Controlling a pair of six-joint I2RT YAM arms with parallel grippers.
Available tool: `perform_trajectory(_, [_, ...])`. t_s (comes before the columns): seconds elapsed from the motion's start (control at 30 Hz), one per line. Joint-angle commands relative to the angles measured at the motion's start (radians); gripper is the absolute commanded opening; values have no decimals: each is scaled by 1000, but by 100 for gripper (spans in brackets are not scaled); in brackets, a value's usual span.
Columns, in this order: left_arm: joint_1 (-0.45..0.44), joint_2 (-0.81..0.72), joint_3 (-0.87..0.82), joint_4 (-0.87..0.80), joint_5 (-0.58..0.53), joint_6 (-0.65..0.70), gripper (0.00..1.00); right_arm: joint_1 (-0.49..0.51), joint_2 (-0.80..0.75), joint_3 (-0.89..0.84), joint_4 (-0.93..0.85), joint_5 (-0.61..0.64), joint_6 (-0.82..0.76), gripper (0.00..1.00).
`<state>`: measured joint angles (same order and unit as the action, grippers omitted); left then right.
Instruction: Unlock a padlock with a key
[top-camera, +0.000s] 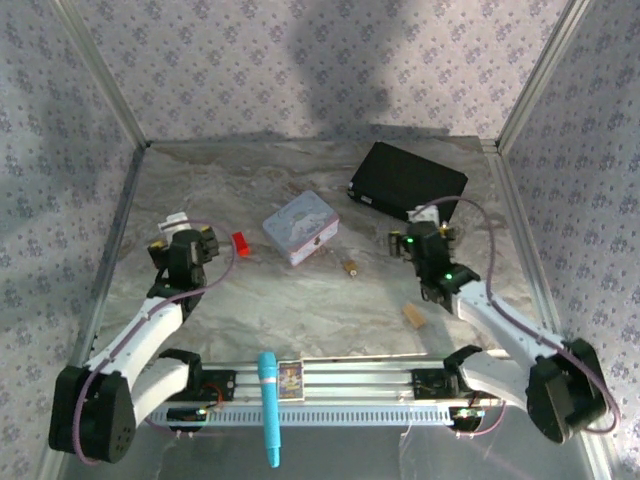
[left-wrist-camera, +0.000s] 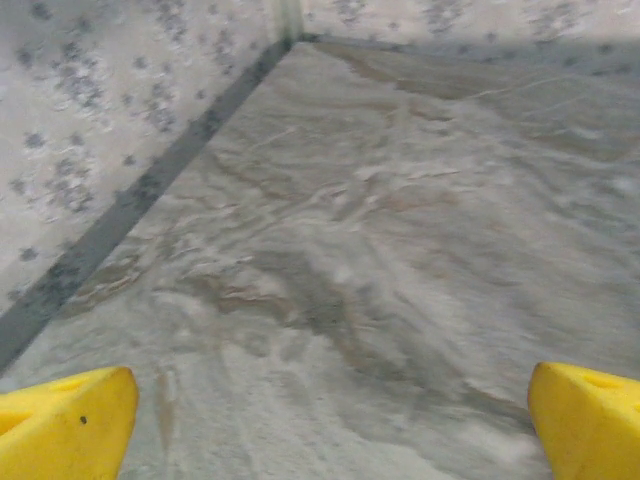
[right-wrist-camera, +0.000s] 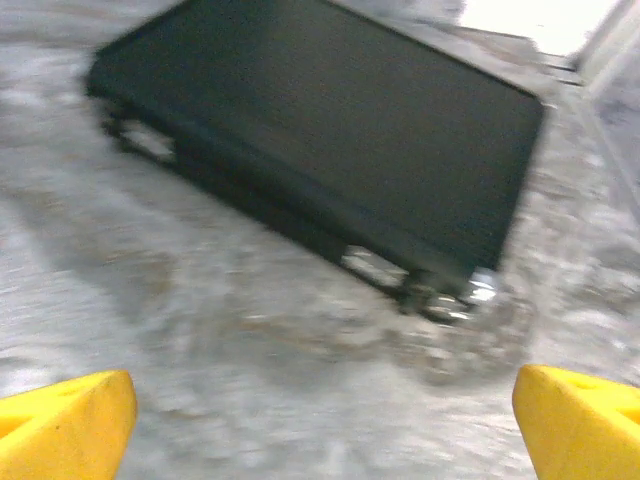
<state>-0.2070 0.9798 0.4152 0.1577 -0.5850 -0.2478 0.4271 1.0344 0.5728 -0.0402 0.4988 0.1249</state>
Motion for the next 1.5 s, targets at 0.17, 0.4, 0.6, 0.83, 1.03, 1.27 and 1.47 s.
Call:
perform_trajectory(0.17, [128,208,-78,371,139,58,100,-365,-146,-229,280,-89,12,95])
perform_trajectory(0.4, [192,351,-8,414,222,51,100,-472,8,-296,516,-154,34,95])
perform_trajectory(0.6, [205,386,-3,485,265,116,100,-451,215,-263,695,-185,-41,94])
perform_trajectory(0.83, [212,526,5,622,377,170,100,-444,398,-230,841,-277,-100,94])
perform_trajectory(1.03, [216,554,-2,654,503,215,100,-421,488,-196,863,-306,-139,98])
perform_trajectory(1.27, [215,554,-4,658,502,216,100,-433,485,-191,847,-324,-132,99])
perform_trajectory(1.47, [216,555,-4,658,501,217,100,-433,485,-188,847,-324,-132,99])
